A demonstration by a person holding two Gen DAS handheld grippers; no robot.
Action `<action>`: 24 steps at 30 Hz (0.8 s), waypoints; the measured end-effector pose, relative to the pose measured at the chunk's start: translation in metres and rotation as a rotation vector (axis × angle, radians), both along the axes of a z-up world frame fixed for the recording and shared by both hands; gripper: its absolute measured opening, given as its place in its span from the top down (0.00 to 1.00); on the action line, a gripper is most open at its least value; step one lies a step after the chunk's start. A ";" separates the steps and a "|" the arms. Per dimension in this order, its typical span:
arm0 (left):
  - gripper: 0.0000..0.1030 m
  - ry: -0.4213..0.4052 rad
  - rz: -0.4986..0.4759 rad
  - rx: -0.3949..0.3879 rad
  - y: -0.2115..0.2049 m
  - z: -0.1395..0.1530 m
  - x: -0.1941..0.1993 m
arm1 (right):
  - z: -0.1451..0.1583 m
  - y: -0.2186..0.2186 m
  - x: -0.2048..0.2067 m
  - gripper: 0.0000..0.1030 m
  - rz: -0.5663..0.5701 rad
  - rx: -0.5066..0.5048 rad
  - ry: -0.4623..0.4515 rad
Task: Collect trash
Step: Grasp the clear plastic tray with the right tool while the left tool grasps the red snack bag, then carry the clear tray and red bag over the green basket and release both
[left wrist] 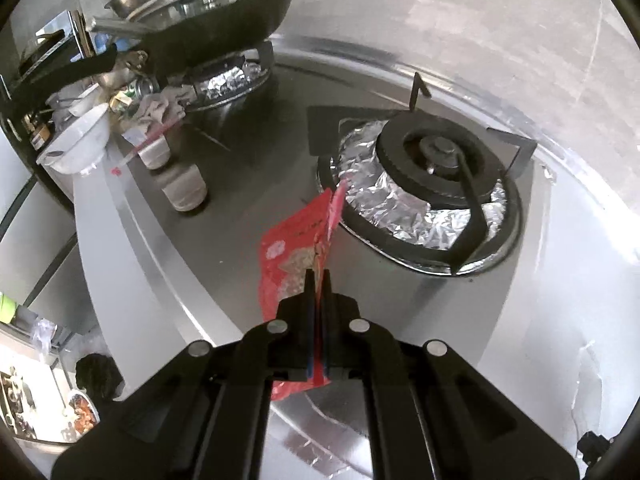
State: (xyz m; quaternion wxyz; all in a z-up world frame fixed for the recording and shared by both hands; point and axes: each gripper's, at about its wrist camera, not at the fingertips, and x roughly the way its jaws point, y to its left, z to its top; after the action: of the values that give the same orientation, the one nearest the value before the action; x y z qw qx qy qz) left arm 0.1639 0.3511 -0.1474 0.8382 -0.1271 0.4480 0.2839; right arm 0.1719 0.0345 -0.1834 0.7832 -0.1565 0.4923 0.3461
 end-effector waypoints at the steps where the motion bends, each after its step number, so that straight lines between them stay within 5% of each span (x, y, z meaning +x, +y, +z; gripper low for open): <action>1: 0.98 -0.006 -0.003 -0.007 -0.002 0.004 -0.003 | 0.003 -0.003 0.000 0.97 -0.013 0.024 0.009; 12: 0.98 -0.091 -0.095 -0.013 -0.052 0.052 -0.067 | 0.032 -0.027 -0.017 0.97 -0.098 0.179 0.083; 24: 0.98 -0.068 -0.305 -0.081 -0.133 0.054 -0.179 | 0.072 -0.024 -0.129 0.97 -0.046 0.277 0.122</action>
State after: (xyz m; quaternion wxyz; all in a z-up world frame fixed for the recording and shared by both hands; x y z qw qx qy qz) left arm -0.0151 0.2183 -0.0930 0.8805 -0.1009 0.4445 0.1305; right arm 0.0431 0.0103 -0.1116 0.7734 -0.0144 0.4901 0.4017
